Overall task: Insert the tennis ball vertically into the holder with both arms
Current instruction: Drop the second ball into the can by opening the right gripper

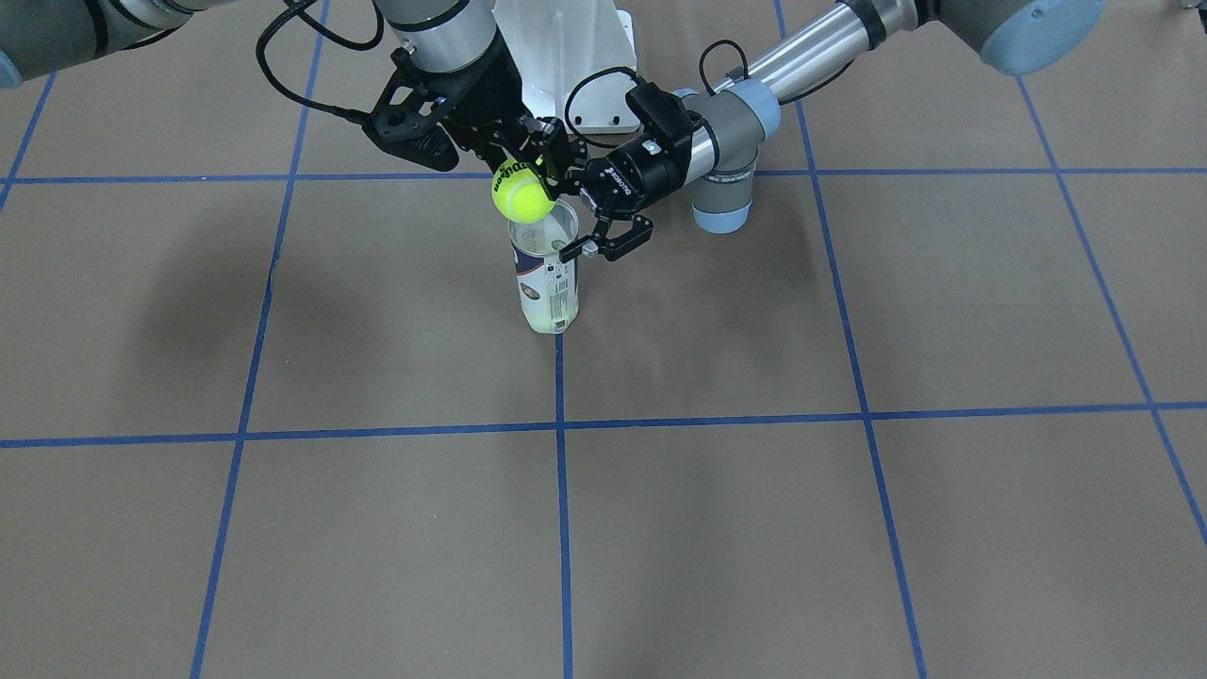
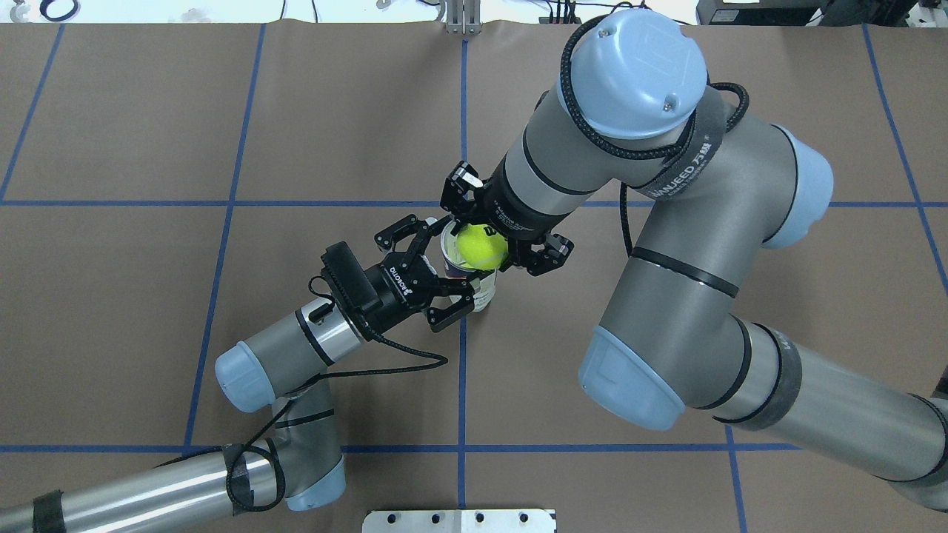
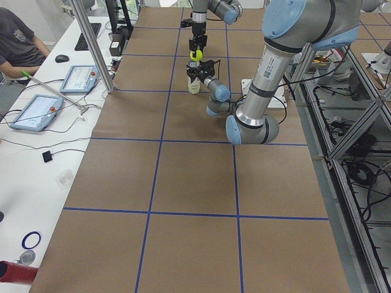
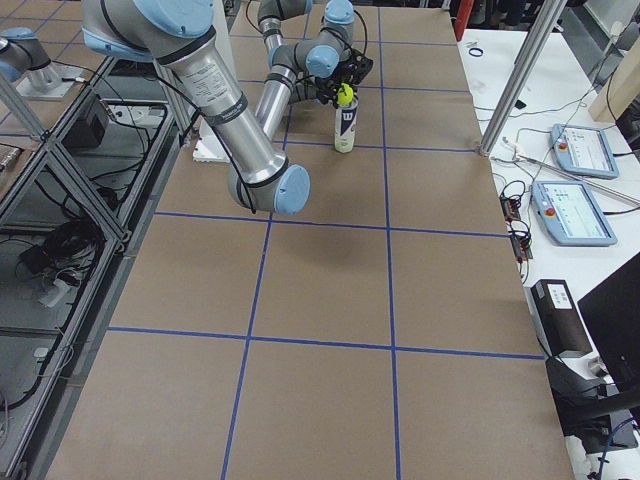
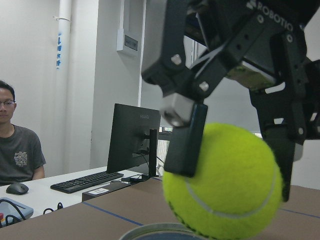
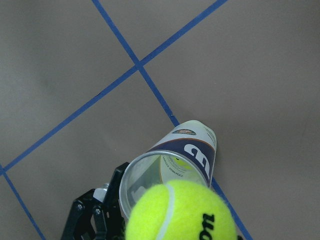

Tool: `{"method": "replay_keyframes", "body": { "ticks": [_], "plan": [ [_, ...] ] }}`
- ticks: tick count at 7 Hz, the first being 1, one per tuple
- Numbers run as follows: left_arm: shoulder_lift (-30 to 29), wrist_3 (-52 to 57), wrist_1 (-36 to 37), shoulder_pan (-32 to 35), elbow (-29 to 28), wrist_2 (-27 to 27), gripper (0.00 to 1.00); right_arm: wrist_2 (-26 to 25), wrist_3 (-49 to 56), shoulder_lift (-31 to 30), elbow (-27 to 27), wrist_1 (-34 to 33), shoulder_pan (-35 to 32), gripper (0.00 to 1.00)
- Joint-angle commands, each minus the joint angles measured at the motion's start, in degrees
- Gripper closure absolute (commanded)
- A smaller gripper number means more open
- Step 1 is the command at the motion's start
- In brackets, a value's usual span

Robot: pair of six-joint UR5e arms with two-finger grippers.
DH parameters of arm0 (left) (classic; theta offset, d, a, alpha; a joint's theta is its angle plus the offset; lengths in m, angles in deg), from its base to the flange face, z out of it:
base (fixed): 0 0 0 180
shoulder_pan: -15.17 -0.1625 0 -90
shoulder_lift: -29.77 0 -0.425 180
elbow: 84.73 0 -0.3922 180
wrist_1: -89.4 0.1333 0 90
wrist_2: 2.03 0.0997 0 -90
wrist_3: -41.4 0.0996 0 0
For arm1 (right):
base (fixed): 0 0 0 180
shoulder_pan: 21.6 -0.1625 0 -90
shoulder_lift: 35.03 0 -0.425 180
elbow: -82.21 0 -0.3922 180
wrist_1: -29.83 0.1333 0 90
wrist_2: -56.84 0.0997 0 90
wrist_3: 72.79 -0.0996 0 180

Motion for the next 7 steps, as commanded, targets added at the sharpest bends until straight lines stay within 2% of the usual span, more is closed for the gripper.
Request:
{"method": "replay_keyframes", "body": {
  "ticks": [1,2,3,4,7],
  "plan": [
    [0.0,0.0,0.0,0.0,0.0,0.2,0.14,-0.1,0.0,0.1,0.1,0.0,0.4,0.68],
    [0.1,0.0,-0.1,0.0,-0.1,0.8,0.13,0.0,0.0,0.3,0.3,0.0,0.4,0.48],
    [0.1,0.0,-0.1,0.0,-0.1,1.1,0.13,0.0,0.0,0.5,0.8,0.0,0.4,0.15],
    [0.1,0.0,-0.1,0.0,-0.1,1.1,0.13,0.0,0.0,0.4,1.0,0.0,0.3,0.01],
    [0.1,0.0,-0.2,-0.3,-0.2,1.2,0.12,-0.1,0.0,0.5,1.4,0.1,0.3,0.01]
  ]
}}
